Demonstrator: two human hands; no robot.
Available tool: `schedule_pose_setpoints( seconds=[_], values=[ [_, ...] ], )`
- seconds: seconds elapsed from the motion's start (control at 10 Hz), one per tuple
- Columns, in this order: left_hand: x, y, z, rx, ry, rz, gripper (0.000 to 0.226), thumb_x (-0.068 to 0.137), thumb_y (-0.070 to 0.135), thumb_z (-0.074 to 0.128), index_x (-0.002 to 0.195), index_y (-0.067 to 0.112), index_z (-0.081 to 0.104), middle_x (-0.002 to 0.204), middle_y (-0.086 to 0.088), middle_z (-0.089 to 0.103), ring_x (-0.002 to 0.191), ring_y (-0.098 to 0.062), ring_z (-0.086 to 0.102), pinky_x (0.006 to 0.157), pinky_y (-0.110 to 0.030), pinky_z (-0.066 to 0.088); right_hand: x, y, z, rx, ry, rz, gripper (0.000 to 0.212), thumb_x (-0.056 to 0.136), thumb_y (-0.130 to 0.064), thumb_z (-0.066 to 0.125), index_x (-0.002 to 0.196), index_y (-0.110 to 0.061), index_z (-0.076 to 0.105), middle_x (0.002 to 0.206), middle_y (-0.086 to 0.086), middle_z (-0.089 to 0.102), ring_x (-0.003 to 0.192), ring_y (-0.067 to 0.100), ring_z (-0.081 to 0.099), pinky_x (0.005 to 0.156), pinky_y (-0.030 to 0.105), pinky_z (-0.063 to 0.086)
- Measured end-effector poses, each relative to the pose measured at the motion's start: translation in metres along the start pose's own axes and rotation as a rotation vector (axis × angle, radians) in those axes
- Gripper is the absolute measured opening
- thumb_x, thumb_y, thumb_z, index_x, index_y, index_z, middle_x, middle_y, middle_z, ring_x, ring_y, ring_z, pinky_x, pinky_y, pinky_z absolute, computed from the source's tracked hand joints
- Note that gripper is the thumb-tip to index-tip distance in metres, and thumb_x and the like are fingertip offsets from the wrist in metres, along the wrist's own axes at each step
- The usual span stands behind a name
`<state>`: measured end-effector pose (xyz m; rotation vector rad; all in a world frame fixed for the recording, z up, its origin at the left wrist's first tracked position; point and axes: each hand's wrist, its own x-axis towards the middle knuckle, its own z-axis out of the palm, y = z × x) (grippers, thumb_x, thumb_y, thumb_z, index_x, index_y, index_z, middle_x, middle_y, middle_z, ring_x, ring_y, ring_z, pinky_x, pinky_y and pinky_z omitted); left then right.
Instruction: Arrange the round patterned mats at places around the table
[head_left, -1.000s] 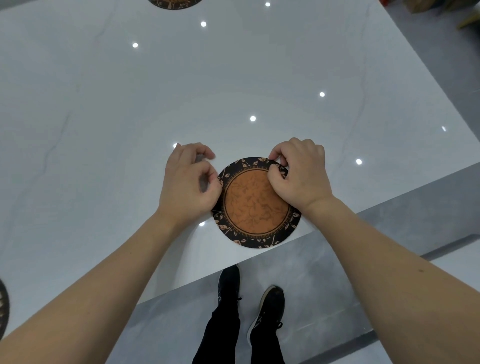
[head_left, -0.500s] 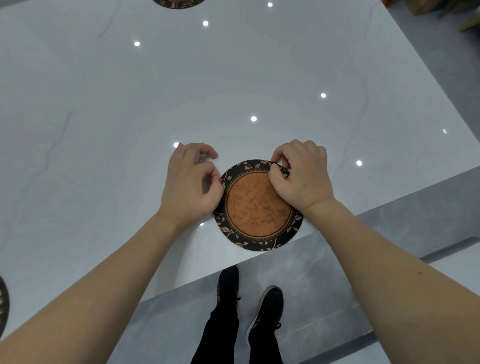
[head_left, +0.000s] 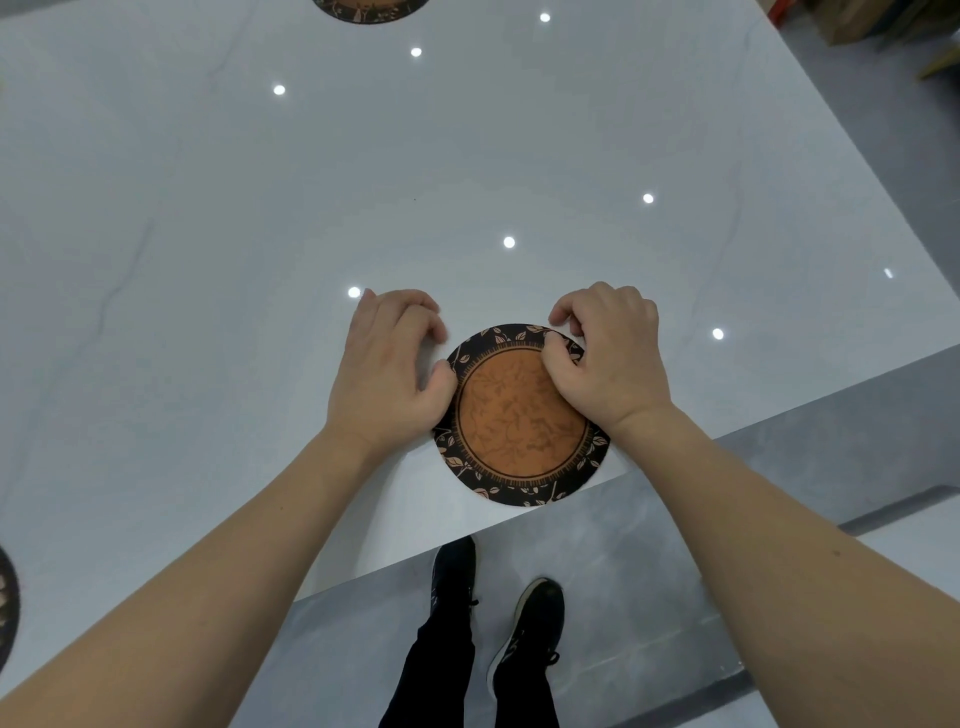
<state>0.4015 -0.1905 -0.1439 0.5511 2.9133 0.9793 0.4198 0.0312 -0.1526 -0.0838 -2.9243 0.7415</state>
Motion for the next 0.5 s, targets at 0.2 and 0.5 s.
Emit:
schedule_pose_setpoints(
  seconds=[0.2, 0.5],
  values=[
    [0.000, 0.002, 0.000, 0.030, 0.021, 0.010, 0.029, 0.080, 0.016, 0.055, 0.107, 0.006, 0.059, 0.120, -0.006, 0.058, 0.118, -0.024, 0.049, 0.119, -0.040, 0.021, -0.002, -0.001, 0.000, 0.035, 0.032, -0.017, 0.030, 0.082, -0.030, 0.053, 0.109, -0.017, 0.059, 0.116, -0.002, 0.056, 0.113, 0.019, 0.047, 0.100, 0.027, 0.027],
    [0.007, 0.003, -0.017, -0.058, 0.117, -0.018, 0.035, 0.090, 0.015, 0.053, 0.121, 0.000, 0.055, 0.133, -0.015, 0.052, 0.127, -0.029, 0.044, 0.112, -0.037, 0.031, 0.008, -0.006, -0.020, 0.272, 0.052, 0.003, 0.038, 0.089, -0.026, 0.051, 0.123, -0.009, 0.056, 0.128, 0.005, 0.056, 0.121, 0.021, 0.048, 0.108, 0.032, 0.029]
  ],
)
